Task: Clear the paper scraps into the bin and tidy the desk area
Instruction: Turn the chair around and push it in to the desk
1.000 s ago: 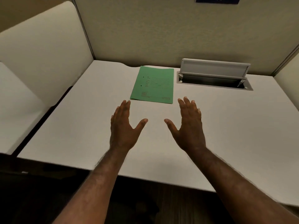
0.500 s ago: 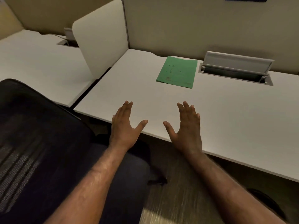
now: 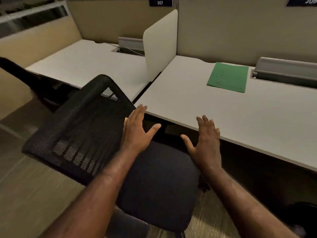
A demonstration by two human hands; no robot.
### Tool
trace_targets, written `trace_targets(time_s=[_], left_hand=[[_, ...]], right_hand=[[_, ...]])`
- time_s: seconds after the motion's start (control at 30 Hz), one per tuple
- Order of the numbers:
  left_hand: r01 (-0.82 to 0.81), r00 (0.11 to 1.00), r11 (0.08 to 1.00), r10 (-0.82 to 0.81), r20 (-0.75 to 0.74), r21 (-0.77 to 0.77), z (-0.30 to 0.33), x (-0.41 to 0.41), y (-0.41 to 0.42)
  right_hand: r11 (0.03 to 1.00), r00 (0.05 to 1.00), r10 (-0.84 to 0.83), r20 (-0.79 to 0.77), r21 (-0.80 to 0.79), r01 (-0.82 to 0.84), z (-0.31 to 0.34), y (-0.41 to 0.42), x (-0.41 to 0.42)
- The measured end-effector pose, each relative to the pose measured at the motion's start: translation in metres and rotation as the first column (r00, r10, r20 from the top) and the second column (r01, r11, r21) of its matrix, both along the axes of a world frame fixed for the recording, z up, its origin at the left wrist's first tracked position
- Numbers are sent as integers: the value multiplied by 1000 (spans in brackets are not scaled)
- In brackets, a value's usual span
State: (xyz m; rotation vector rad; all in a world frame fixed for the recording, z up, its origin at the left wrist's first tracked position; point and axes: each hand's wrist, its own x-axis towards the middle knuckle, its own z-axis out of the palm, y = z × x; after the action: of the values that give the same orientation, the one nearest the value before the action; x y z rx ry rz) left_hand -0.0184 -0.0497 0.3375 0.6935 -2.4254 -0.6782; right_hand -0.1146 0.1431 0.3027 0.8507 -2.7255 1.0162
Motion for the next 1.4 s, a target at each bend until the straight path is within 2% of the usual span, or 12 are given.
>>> trace_targets(time_s=[0.3, 0.57, 0.8, 1.0, 1.2, 1.4], left_hand=[[146, 987, 983, -137, 81, -116, 47, 76, -99], [147, 981, 980, -127, 148, -136, 71, 104, -171], [96, 987, 986, -76, 145, -136, 68, 108, -231], [126, 981, 980, -100, 166, -155, 63, 115, -284], [283, 929, 948, -233, 286, -145, 58, 123, -341], [528, 787, 842, -434, 440, -114, 52, 88, -366]], right_hand=[[998, 999, 33, -17, -49, -34, 20, -86, 104], [984, 991, 133, 11, -118, -131, 40, -173, 144], [964, 967, 240, 86, -134, -228, 32, -246, 163], [961, 954, 249, 170, -164, -221, 22, -300, 189], [979, 961, 154, 229, -164, -117, 24, -354, 218], [995, 917, 13, 399, -91, 26, 30, -407, 247]])
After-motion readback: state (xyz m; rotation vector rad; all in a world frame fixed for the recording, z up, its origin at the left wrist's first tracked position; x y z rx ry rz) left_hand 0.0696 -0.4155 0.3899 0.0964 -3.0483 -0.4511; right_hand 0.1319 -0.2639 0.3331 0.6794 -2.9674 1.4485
